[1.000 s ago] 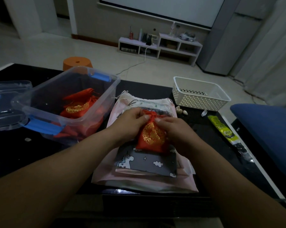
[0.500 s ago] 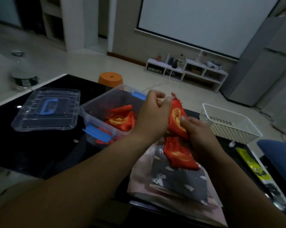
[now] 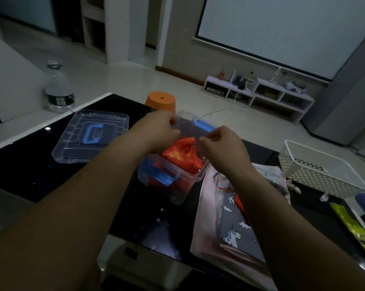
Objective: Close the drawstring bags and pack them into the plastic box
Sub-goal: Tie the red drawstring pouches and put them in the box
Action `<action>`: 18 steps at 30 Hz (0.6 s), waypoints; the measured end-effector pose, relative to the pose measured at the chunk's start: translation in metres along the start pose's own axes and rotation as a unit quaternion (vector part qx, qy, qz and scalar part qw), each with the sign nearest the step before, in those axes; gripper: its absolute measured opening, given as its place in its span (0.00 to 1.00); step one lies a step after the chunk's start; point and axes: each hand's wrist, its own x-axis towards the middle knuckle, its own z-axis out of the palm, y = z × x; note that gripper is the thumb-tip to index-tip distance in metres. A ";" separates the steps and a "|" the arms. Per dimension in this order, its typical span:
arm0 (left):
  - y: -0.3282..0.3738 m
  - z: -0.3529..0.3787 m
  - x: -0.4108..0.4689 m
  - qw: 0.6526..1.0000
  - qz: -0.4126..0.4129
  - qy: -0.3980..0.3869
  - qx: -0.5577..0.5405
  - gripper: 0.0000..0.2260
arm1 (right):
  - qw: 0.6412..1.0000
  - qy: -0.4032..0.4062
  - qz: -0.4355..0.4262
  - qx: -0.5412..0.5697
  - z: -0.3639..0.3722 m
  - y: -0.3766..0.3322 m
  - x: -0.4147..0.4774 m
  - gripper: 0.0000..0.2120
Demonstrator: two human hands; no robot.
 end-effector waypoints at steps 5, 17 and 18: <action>0.006 0.011 0.009 0.996 0.049 -0.042 0.068 0.16 | 0.998 0.006 -0.044 -0.042 0.004 0.022 -0.005 0.06; 0.026 0.064 0.064 0.837 -0.028 -0.400 0.372 0.11 | 0.972 -0.052 -0.150 -0.171 0.016 0.018 0.007 0.09; 0.025 0.068 0.066 0.841 -0.036 -0.408 0.355 0.08 | 0.974 -0.053 -0.150 -0.164 0.018 0.018 0.008 0.09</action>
